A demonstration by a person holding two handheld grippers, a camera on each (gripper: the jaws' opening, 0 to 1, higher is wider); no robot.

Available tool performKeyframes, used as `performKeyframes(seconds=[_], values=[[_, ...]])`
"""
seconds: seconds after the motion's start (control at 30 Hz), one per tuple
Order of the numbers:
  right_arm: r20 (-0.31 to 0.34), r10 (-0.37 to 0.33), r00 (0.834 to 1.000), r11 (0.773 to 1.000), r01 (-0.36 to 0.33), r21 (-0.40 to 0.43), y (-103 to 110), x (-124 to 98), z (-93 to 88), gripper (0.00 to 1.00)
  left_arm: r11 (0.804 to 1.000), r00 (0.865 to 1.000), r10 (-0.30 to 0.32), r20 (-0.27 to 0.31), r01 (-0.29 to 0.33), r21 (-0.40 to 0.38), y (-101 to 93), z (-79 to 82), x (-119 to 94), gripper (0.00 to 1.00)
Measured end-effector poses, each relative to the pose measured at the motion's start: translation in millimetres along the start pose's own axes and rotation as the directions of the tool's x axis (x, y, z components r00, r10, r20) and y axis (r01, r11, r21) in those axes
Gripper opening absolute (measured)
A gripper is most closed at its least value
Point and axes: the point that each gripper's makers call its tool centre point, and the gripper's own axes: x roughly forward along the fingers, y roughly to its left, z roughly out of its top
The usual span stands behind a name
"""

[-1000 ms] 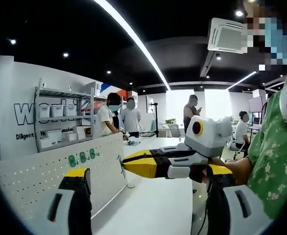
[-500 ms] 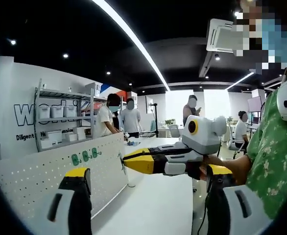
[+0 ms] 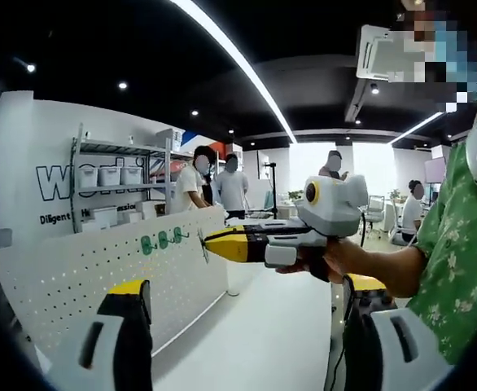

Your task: Insert the hook assembly into the mounting plate slot until the hook locks in place.

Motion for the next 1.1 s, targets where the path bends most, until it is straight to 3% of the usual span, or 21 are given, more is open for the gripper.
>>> performKeyframes(seconds=[0.4,0.87,1.1], values=[[-0.054,-0.05,0.997,0.998,0.051,0.022,-22,32,-31.6,0.01,0.999,0.997,0.031,-0.072,-0.033,-0.034,23.5,-55.0,4,0.99],[-0.082,-0.089,0.993,0.996,0.091,0.023,-45,61,-45.8,0.01,0.997,0.99,0.052,-0.127,-0.059,-0.05,45.0,-87.8,15,0.99],[-0.083,-0.118,0.99,0.993,0.119,0.008,-56,73,-51.1,0.01,0.996,0.99,0.051,-0.134,-0.059,-0.06,53.3,-93.0,18,0.98]])
